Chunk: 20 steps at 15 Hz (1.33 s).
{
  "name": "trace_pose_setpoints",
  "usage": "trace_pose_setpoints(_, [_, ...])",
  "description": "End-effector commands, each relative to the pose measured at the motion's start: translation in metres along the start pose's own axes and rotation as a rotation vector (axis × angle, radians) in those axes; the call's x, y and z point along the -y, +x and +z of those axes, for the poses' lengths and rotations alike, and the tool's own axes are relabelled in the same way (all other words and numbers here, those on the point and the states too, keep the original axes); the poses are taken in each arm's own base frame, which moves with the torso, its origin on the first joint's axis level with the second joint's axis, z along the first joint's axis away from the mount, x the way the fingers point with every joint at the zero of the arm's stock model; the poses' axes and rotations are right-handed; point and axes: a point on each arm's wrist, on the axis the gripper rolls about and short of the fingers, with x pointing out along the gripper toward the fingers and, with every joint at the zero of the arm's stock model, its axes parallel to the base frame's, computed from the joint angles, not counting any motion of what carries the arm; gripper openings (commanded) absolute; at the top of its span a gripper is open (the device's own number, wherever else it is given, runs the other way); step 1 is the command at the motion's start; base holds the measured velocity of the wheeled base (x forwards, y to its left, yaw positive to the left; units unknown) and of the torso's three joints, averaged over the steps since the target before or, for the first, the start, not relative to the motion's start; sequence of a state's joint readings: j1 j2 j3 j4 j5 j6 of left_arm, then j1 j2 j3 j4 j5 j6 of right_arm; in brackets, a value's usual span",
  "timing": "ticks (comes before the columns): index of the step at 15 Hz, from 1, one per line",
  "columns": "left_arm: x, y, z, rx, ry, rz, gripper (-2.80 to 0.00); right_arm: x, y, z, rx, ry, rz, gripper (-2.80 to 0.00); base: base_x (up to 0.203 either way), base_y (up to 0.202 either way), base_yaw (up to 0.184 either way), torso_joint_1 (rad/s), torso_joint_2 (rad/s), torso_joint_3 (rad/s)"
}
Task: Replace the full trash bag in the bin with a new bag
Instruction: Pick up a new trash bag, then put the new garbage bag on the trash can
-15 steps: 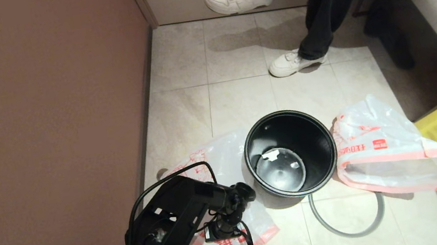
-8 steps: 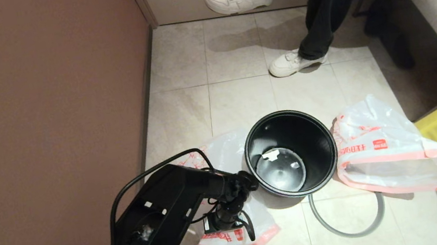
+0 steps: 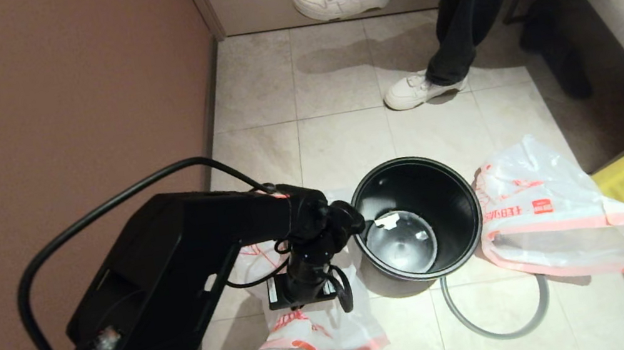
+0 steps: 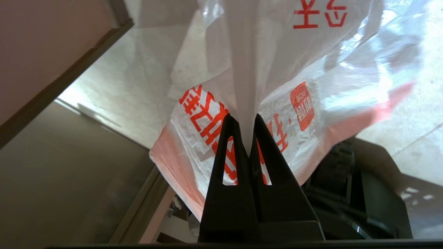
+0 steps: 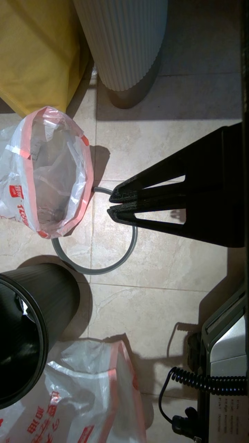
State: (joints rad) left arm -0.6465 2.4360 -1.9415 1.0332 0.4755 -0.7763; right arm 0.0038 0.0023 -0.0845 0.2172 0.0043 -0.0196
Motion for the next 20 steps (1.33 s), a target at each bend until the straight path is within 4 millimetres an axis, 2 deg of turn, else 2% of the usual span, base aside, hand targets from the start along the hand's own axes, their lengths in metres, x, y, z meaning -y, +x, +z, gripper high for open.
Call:
trace_pose_setpoints(1, [-0.022,-0.041,0.002,0.038,-0.025,-0.029,-2.80,0.000,0.000,0.000,0.002,0.000,0.001,-2.80,0.000,0.000,0.000,0.000,0.00,0.000])
trace_pose_setpoints(6, [-0.062,-0.109,-0.015,0.082,-0.045,-0.035,-2.80,0.000,0.000,0.000,0.002,0.000,0.001,-2.80,0.000,0.000,0.000,0.000,0.00,0.000])
trace_pose_setpoints(10, [-0.093,-0.164,-0.030,0.195,-0.071,-0.139,-2.80,0.000,0.000,0.000,0.000,0.001,0.000,-2.80,0.000,0.000,0.000,0.000,0.00,0.000])
trace_pose_setpoints(13, [-0.111,-0.196,-0.041,0.273,-0.082,-0.227,-2.80,0.000,-0.002,0.004,0.016,0.015,-0.012,-2.80,0.000,0.000,0.000,0.000,0.00,0.000])
trace_pose_setpoints(15, [-0.124,-0.211,-0.044,0.321,-0.071,-0.270,-2.80,0.001,-0.009,0.019,0.059,0.014,-0.012,-2.80,0.000,0.000,0.000,0.000,0.00,0.000])
trace_pose_setpoints(17, [-0.137,-0.223,-0.046,0.360,-0.064,-0.304,-2.80,0.001,-0.014,0.045,0.061,0.015,-0.011,-2.80,0.000,0.000,0.000,0.000,0.00,0.000])
trace_pose_setpoints(20, [-0.149,-0.236,-0.052,0.398,-0.060,-0.349,-2.80,0.002,-0.010,0.083,0.026,0.017,-0.007,-2.80,0.000,0.000,0.000,0.000,0.00,0.000])
